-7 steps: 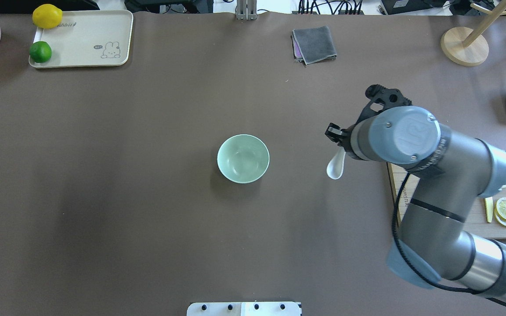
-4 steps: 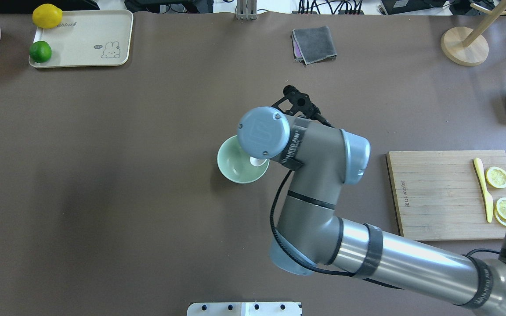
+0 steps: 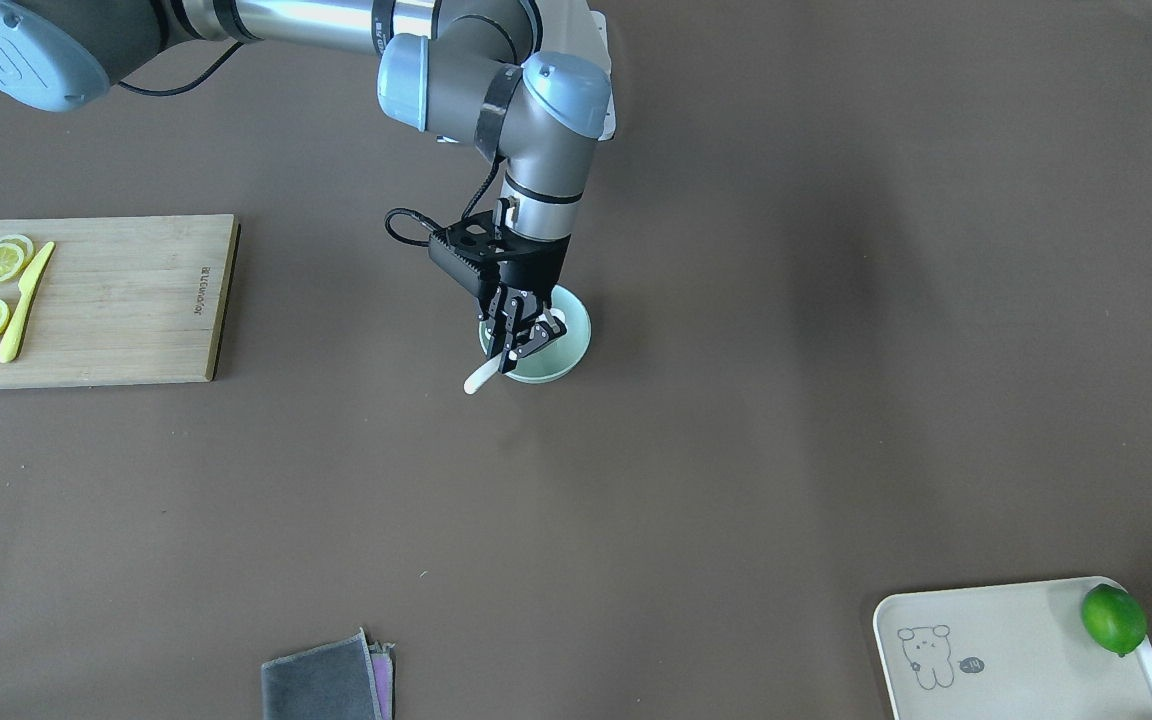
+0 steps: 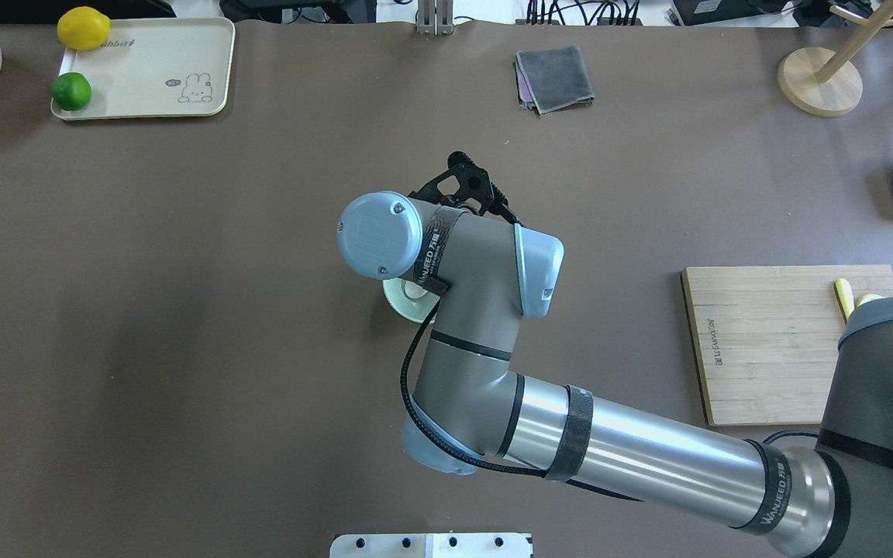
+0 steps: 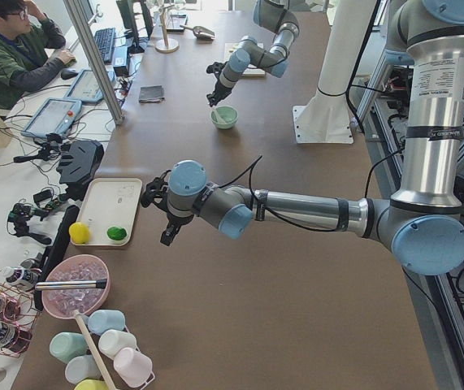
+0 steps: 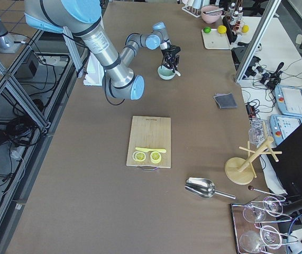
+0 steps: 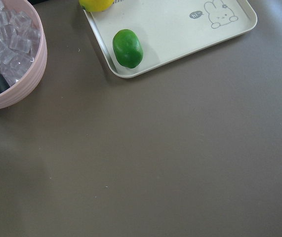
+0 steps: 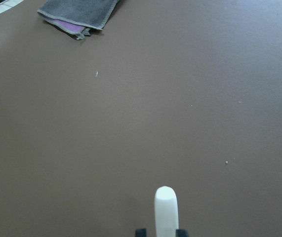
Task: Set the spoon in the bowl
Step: 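Lower the spoon into the pale green bowl and open the right gripper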
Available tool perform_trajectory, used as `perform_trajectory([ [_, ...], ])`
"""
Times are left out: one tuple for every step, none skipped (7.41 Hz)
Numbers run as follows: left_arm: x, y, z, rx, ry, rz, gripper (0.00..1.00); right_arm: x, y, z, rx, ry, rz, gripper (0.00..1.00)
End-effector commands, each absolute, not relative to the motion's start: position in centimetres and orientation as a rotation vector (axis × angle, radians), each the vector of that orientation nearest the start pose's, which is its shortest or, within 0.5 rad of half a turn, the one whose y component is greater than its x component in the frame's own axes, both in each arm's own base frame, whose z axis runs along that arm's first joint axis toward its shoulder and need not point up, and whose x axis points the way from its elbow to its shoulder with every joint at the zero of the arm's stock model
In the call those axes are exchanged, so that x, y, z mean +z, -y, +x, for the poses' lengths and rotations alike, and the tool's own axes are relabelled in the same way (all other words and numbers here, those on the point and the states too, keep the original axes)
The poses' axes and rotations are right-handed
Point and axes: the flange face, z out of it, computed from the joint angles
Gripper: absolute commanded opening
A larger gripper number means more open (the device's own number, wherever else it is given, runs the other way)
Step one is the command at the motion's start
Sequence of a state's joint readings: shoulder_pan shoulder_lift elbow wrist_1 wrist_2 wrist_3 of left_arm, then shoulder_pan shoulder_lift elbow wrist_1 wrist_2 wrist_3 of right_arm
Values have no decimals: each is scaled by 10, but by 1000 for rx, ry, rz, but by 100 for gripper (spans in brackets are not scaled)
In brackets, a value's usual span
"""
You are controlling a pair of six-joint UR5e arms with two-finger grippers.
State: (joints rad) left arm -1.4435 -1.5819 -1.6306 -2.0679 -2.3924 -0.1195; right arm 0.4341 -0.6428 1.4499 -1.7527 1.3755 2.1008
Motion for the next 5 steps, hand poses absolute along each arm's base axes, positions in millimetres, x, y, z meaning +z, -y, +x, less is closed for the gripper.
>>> perform_trajectory([
  [563,520,7,242,-860,432,99,148,446,-602,893,641,196,100],
  [563,520,6,241,-860,434,99,142,437,-582,814,676,214,100],
  [564,520,6,240,-859,431,99,147,436,-555,697,687,245,100],
  [563,520,6,241,-861,432,99,176,448,-508,553,679,221,100],
  [563,519,6,248,-858,441,99,206,458,-462,445,664,217,100],
])
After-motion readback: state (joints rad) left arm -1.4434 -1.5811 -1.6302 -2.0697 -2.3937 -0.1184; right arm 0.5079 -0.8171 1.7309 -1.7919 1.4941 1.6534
